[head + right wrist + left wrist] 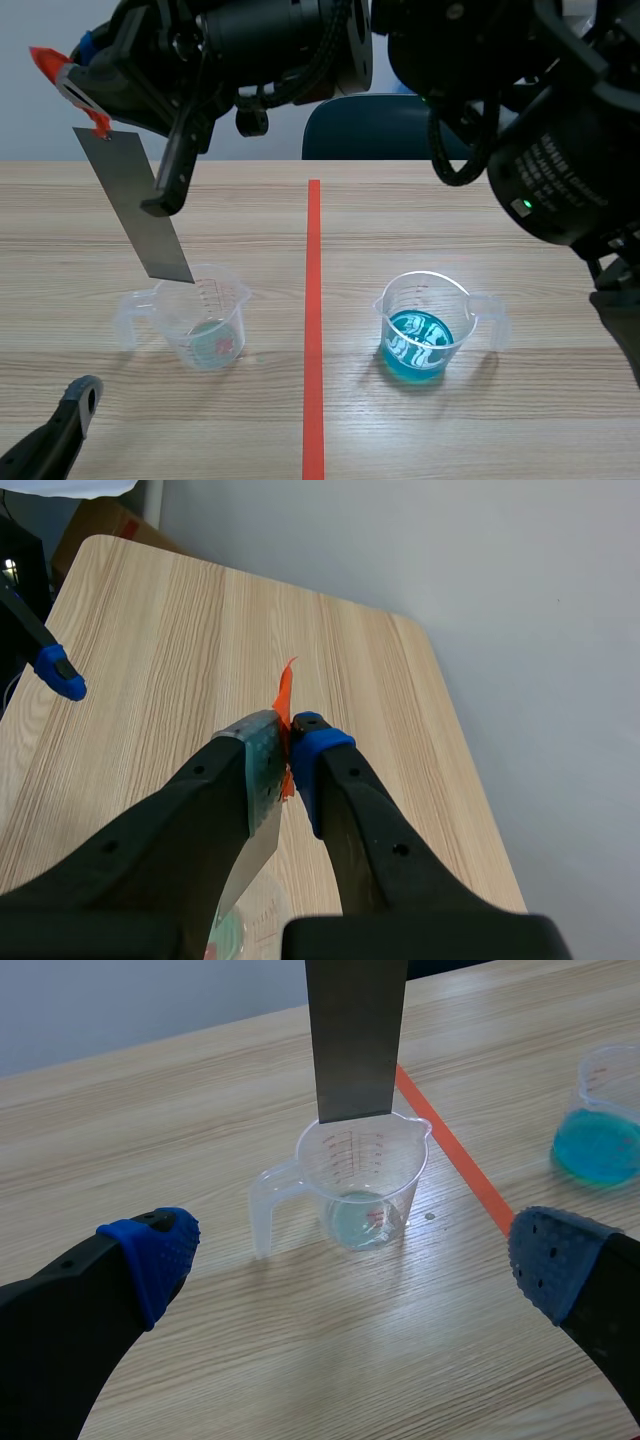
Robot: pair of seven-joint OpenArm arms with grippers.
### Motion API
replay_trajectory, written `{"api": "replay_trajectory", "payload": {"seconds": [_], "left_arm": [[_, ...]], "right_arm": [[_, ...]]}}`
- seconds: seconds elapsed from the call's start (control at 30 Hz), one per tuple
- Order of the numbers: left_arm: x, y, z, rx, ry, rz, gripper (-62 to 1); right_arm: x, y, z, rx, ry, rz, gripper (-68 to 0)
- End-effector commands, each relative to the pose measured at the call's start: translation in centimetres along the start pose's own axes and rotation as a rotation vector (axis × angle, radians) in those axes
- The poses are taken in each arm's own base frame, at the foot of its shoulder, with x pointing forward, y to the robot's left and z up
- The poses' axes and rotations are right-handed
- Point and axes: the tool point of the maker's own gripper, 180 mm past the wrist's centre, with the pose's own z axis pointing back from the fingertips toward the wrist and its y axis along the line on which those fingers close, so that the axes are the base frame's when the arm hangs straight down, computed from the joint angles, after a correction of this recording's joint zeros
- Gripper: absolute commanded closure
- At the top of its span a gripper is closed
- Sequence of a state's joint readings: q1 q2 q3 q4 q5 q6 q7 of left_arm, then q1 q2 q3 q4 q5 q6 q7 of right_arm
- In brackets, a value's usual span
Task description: Do the redox reaction experiment
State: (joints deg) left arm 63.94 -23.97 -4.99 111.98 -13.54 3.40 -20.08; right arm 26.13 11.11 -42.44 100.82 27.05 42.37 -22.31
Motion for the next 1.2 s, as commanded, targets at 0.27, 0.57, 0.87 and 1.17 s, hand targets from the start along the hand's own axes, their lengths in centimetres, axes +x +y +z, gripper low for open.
{"api": "replay_trajectory", "payload": {"seconds": [0.27,0.57,0.87,1.17], "left_arm": [[1.1,-0.2,-0.2,0.002,-0.041,0.011,-62.3],[1.1,-0.2,-0.2,0.002,-0.041,0.012,-62.3],[1.1,-0.2,-0.2,0.002,-0.041,0.012,-62.3],[1.1,-0.2,-0.2,0.002,-0.042,0.012,-62.3]], "right_arm": [[-1.9,-0.9,-0.7,-0.012,0.006,-0.009,-0.8],[-4.7,-0.7,-2.0,-0.005,0.022,-0.044,-0.8],[-7.7,0.3,-2.7,0.014,0.043,-0.044,-0.8],[-9.8,1.5,-3.2,0.041,0.048,0.015,-0.8]]}}
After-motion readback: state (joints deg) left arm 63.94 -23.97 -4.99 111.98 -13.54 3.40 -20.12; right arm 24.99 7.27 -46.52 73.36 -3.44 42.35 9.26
